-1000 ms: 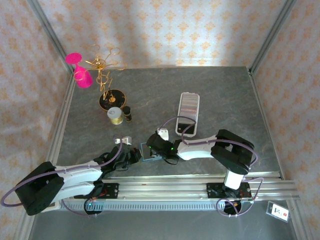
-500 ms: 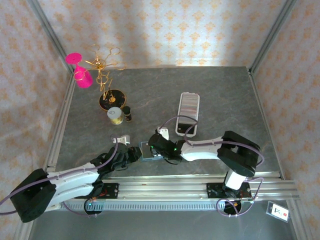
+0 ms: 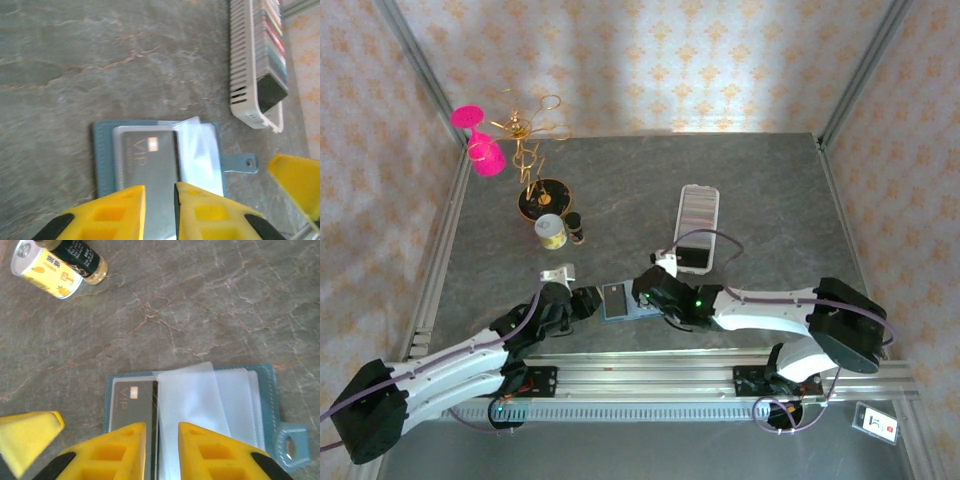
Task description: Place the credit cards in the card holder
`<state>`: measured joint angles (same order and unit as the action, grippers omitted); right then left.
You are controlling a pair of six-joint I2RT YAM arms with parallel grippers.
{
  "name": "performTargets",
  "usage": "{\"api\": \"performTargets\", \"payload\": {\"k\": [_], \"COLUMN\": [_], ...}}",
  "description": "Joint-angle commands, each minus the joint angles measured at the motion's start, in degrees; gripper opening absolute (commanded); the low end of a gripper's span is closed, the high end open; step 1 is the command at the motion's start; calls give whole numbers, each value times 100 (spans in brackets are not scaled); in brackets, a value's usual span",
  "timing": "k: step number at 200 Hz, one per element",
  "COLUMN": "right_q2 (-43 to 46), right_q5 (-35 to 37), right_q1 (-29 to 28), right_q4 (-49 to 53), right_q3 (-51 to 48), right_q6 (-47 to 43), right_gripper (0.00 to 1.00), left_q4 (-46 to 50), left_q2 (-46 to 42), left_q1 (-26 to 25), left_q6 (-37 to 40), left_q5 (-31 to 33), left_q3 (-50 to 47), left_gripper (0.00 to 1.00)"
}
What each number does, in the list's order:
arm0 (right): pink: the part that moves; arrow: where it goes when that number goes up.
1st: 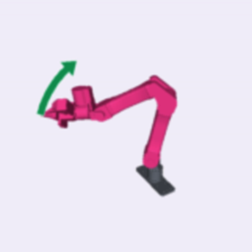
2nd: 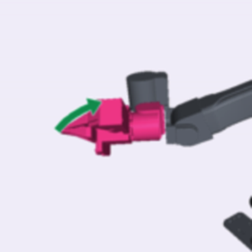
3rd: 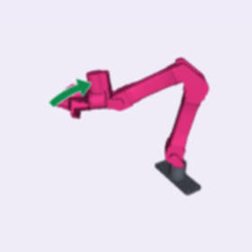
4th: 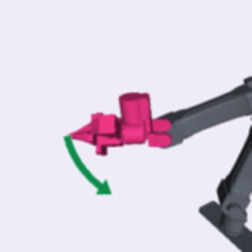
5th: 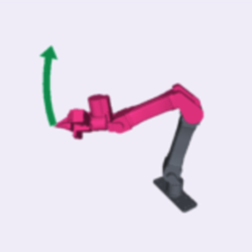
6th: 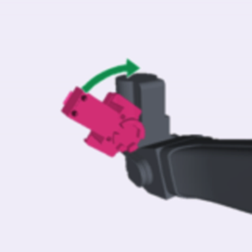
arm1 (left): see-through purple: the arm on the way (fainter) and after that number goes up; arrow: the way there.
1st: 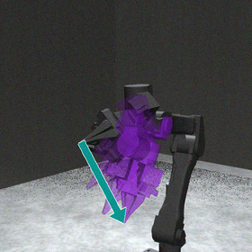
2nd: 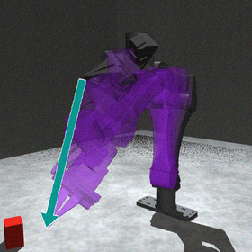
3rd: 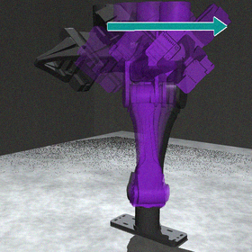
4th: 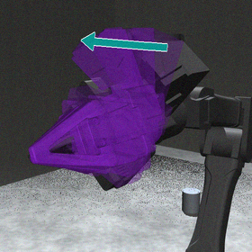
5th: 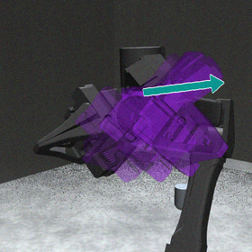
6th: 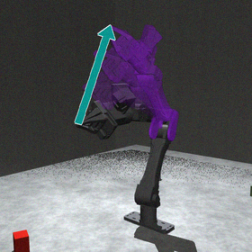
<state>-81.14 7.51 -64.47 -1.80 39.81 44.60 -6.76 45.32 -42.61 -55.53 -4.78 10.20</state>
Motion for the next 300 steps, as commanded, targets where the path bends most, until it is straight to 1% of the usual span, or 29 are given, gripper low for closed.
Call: {"api": "performTargets", "payload": {"k": [1, 26, 46, 82, 134, 147, 200, 235, 260, 300], "right_q2": [77, -116, -301, -533, -732, -770, -872, -1046, -1110, -985], "right_q5": [-34, -274, -405, -266, -351, -305, -256, -500, -733, -754], "right_q1": [-21, -22, -22, -20, -21, -22, -21, -22, -18, -20], "right_q4": [-39, -210, -208, 179, 365, 434, 681, 556, 284, 87], "right_q3": [-237, -287, -204, 9, 98, 101, 99, 118, 125, 163], "right_q6": [299, 392, 370, 348, 379, 416, 463, 445, 458, 557], "right_gripper": [25, 27, 31, 33, 37, 42, 43, 43, 44, 44], "left_q4": [-261, -611, -876, -1171, -1252, -1255, -1329, -1528, -1529, -1520], "left_q2": [300, 785, 1154, 1603, 1861, 1934, 2149, 2303, 2323, 2312], "left_q1": [-34, -100, -111, -134, -166, -164, -189, -207, -227, -223], "left_q6": [59, 77, 102, 100, 154, 150, 174, 107, 98, 108], "left_q5": [-271, -332, -361, -439, -395, -385, -349, -360, -316, -305], "left_q3": [295, 353, 315, 272, 176, 152, 47, -85, -136, -185], "left_gripper": [21, 17, 14, 11, 11, 11, 11, 11, 10, 10]}}
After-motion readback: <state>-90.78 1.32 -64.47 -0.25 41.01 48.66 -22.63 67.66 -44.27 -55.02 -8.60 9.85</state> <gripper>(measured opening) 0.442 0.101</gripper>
